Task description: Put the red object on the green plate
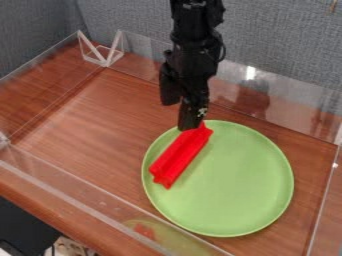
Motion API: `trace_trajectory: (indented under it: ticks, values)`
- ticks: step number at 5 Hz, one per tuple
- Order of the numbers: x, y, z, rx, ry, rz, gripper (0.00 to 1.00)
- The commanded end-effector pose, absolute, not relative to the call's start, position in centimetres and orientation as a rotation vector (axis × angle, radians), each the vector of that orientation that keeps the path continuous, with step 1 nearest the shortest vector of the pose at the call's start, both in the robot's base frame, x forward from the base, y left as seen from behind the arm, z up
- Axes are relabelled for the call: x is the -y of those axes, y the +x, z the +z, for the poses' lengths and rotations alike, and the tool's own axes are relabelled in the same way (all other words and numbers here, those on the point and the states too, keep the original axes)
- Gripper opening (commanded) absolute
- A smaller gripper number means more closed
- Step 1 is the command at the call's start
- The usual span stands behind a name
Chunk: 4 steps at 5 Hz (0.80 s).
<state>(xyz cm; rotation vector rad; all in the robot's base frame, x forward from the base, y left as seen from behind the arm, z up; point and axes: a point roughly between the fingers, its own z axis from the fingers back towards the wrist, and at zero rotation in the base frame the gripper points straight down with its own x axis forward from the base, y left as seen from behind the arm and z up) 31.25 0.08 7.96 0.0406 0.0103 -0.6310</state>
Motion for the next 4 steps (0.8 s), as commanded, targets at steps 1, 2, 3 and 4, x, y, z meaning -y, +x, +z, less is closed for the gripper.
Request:
trace_trajectory:
  ticks: [1, 2, 3, 4]
  values:
    - [1.3, 32.1, 9.3, 0.037, 0.046, -0.634, 1.00]
    - [2.3, 32.2, 9.1, 0.030, 0.043, -0.631, 1.00]
    - [2.8, 31.6, 7.4, 0.004, 0.020, -0.590, 1.00]
    - [2.9, 31.4, 4.6, -0.025, 0.003, -0.567, 1.00]
